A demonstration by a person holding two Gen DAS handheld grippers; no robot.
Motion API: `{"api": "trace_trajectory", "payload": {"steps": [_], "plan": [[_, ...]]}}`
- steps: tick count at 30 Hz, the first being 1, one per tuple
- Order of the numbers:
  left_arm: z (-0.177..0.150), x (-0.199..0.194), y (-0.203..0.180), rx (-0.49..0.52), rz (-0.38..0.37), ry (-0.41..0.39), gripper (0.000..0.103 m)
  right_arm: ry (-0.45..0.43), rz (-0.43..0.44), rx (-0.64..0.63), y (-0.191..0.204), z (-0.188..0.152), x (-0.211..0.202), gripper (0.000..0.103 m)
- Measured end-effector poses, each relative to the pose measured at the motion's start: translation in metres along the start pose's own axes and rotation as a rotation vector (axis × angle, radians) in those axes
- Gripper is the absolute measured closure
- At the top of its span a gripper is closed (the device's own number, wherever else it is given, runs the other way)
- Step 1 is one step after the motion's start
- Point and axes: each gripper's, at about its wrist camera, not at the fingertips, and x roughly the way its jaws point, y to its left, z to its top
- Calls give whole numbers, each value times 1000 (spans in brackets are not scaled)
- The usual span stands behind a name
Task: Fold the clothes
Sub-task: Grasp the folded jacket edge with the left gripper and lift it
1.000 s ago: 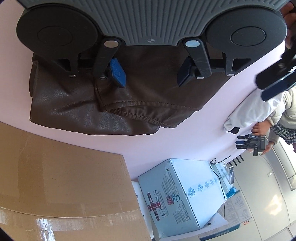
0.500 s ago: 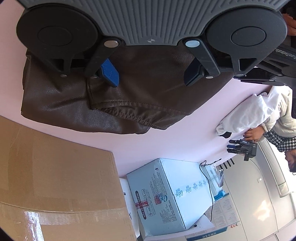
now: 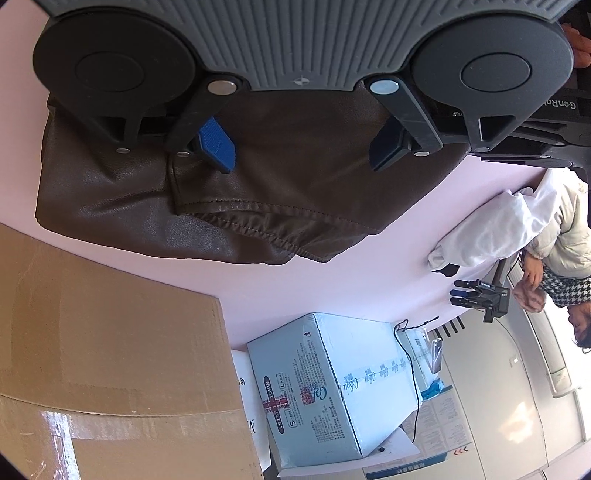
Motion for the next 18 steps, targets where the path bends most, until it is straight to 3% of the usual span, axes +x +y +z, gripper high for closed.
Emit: {"api": "trace_trajectory", "payload": {"steps": [9,16,18], "plan": [[3,-3,16,-59,-40,17,70,-25,-46,-16,7,7,-11,23],[2,-3,14,-50,-30,15,68,-155,-229,-12,-11,20,-38,18],[2,-2,14,-54,-31,15,67,-169,-269,39,-25,22,-43,18]]}}
